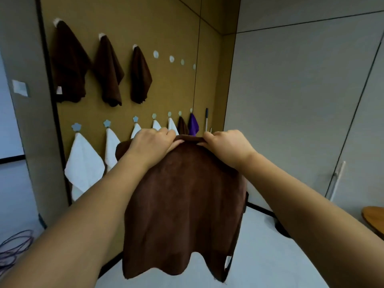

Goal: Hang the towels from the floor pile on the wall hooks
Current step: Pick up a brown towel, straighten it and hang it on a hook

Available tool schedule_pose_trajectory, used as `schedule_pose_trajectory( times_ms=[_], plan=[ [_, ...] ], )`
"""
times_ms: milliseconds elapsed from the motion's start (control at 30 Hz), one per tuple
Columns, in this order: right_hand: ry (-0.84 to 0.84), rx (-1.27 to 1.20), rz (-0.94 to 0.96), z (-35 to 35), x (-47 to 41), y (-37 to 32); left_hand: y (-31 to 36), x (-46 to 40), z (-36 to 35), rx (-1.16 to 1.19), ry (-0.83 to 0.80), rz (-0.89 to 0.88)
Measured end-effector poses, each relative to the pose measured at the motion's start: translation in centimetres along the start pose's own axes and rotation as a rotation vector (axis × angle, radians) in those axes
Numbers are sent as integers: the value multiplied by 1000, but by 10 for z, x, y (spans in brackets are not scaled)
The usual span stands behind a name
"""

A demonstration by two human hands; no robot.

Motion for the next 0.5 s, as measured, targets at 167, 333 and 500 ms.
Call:
schedule_pose_trajectory(
  times_ms=[167, 333, 500],
  plan=[
    [29, -51, 8, -70, -54, 43, -6, -32, -71, -89, -23, -24],
    [61, -66, 80, -148, -116, 52, -29, -28, -153, -114, -51, -4],
    [87, -56, 105, -215, -183, 63, -63, -32, -249, -134, -21, 54]
  ],
)
Point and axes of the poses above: each hand's wrist, its own x-axis away from the middle knuckle, its own z-axis out of the back of the hand, y = z × x, the point moved 1 cm from there along -x, towards the middle knuckle, and after that the axes turned 6 degrees about -z, right-handed, at the moved point
